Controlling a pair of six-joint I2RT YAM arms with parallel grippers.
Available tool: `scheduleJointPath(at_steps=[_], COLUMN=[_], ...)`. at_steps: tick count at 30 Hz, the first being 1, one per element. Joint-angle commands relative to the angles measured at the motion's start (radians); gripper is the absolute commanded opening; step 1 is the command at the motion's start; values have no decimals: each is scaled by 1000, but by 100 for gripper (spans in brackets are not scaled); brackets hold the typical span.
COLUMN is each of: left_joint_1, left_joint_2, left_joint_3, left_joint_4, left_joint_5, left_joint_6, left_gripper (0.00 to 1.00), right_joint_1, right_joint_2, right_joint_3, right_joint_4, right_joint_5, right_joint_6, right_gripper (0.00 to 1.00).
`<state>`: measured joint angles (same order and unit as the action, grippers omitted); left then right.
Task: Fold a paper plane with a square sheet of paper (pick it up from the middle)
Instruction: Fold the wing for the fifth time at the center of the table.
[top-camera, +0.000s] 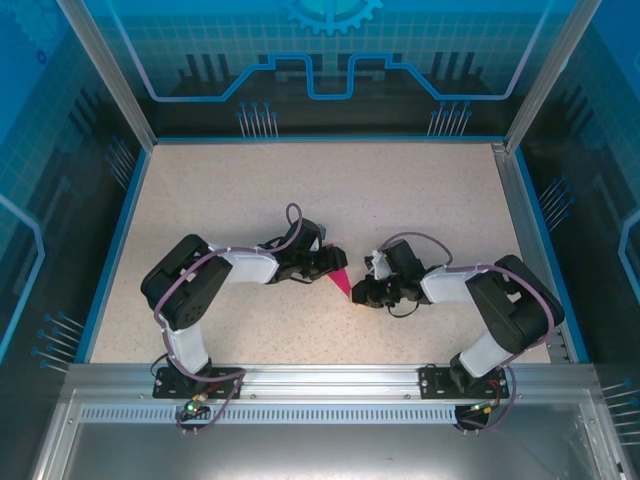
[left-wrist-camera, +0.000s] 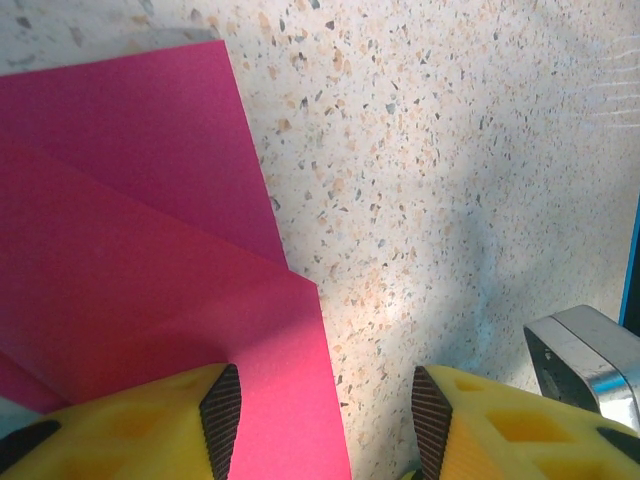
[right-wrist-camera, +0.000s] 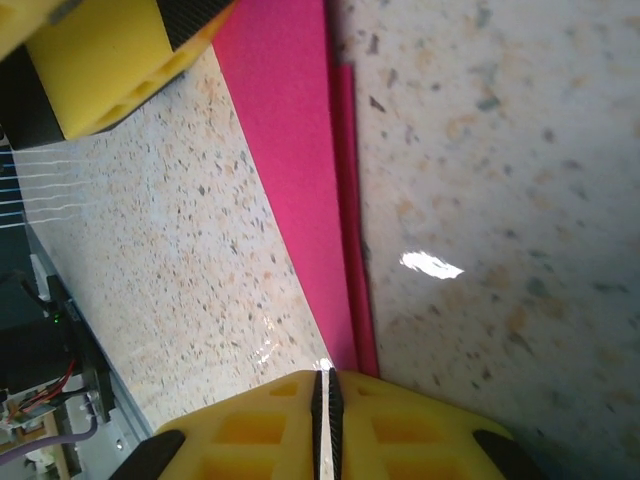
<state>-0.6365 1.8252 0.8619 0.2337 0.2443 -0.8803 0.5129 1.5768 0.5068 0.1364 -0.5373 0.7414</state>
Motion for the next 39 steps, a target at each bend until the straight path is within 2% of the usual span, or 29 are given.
scheduleJointPath(at_steps=[1,6,15,24,29,35,39], left_joint_1=[-2,-1,-2,-3,-3,-2,-3], left_joint_2=[52,51,55,63,62,55,44], left_joint_3=[-2,4,12,23,23,23,33], left_joint_4=[-83,-82,-81,-81,-80,-82,-92], left_joint_5=[4,14,29,38,40,41,39], left_joint_6=[16,18,21,16,16,19,29], left_gripper=[53,53,53,53,53,53,54], right_joint_1=[-25,-26,-21,43,42,45,45], right_joint_2=[-3,-41,-124,48,126,156,145], right_joint_3=[-65,-61,88,200,188,184,125], right_joint_4=[-144,-177,-192,-30,65,-102,-142], right_joint_5=[-24,-13,7,33,63,160,191], right_joint_6=[2,-14,2,94,141,64,43], right_gripper=[14,14,15,15,15,14,13])
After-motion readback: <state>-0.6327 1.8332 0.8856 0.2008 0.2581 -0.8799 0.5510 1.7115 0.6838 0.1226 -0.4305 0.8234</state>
